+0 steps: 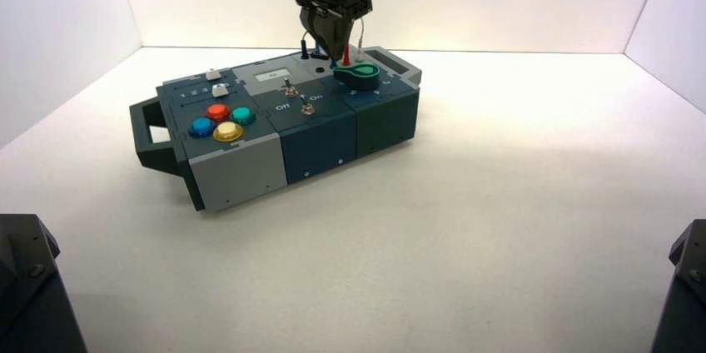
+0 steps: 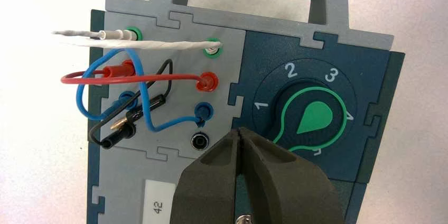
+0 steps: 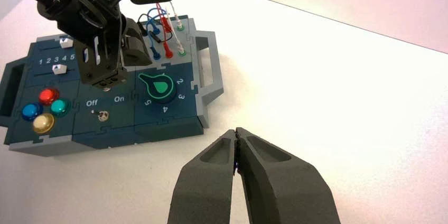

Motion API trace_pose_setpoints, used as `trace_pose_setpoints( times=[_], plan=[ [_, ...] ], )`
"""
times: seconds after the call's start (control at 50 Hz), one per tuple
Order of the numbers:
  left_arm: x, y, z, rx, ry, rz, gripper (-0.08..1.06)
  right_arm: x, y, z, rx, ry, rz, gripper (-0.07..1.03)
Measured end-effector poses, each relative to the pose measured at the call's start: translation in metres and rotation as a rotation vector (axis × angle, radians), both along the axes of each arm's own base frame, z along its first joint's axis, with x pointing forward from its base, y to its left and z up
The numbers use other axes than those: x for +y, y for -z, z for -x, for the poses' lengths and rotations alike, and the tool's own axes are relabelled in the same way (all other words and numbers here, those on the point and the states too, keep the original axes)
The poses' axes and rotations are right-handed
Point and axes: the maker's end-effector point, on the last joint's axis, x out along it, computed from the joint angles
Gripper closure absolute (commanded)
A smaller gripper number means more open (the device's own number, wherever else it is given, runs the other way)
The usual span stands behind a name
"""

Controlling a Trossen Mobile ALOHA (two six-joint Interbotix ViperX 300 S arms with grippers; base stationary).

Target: Turn the knob to position 6.

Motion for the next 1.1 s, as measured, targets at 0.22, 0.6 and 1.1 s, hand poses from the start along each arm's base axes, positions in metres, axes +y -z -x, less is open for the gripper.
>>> trace_pose_setpoints(
  times=[0.22,0.6,1.1],
  plan=[
    [0.001,0.001,0.001,0.010,-0.001,-0.007,1.01,0.000,0.000,0.000,0.000,0.002,0.000,0.99],
    [0.004,0.005,0.007,0.031,0.002,-0.019,1.01,0.000,0.000,0.000,0.000,0.002,0.000,0.99],
    [0.002,0.009,0.015,0.046,0.016,-0.028,1.01,0.000,0.000,0.000,0.000,0.000,0.000,0.99]
  ],
)
